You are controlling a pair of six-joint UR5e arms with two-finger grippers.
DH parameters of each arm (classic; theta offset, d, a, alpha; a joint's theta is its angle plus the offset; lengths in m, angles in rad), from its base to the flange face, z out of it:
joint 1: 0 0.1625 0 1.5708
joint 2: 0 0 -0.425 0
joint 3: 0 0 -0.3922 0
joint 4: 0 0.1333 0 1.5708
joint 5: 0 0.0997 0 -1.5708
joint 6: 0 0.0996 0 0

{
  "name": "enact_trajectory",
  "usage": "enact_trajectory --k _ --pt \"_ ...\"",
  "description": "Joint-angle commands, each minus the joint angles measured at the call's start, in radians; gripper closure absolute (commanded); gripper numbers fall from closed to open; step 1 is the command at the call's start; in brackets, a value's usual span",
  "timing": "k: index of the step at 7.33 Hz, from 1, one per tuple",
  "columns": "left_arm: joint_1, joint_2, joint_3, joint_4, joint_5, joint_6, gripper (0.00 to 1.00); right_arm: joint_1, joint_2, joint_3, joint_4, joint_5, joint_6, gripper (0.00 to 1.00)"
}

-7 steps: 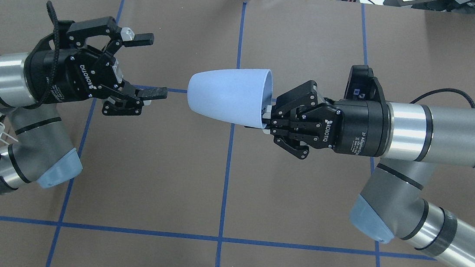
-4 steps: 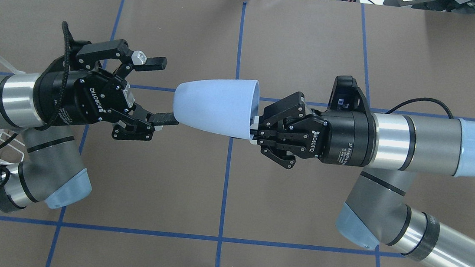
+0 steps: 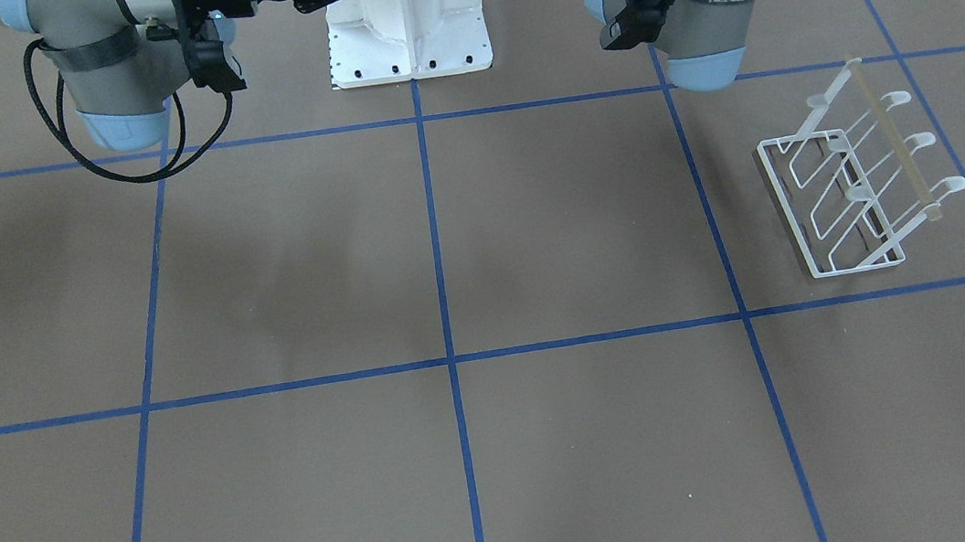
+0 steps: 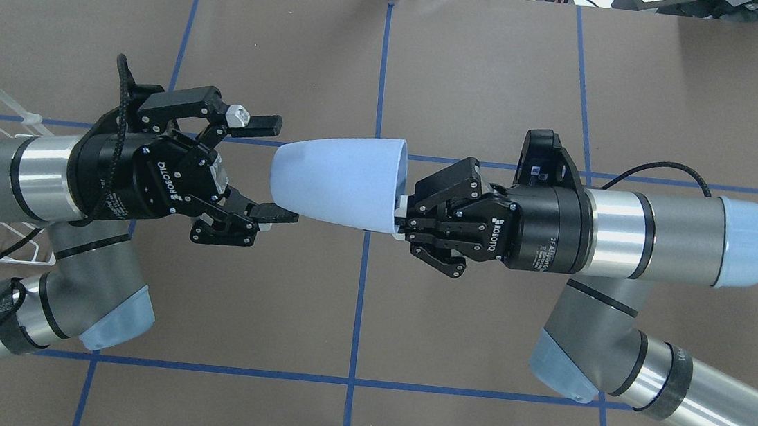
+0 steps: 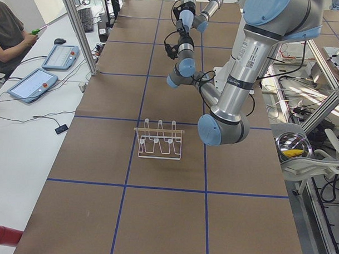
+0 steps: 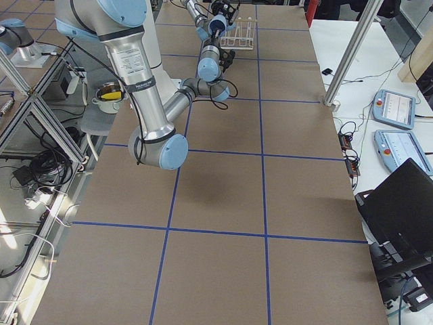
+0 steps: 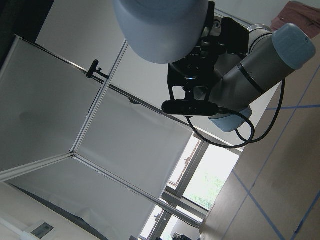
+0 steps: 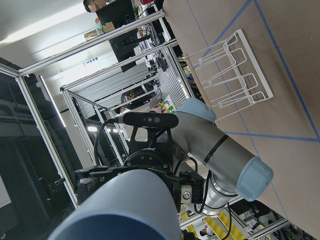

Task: Hang cup on cup holder
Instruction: 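Close the left gripper on the cup's closed end beside the right gripper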

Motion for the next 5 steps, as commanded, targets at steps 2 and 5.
enact_trajectory --k 2,5 --pt "0.011 -0.013 -0.001 0.002 0.002 0.000 0.04 -0.013 0.005 -0.007 -0.001 0.000 -0.002 1.00" --pt "0.020 -0.015 0.000 0.002 0.000 0.000 0.19 -0.018 0.016 -0.007 0.001 0.001 -0.003 1.00"
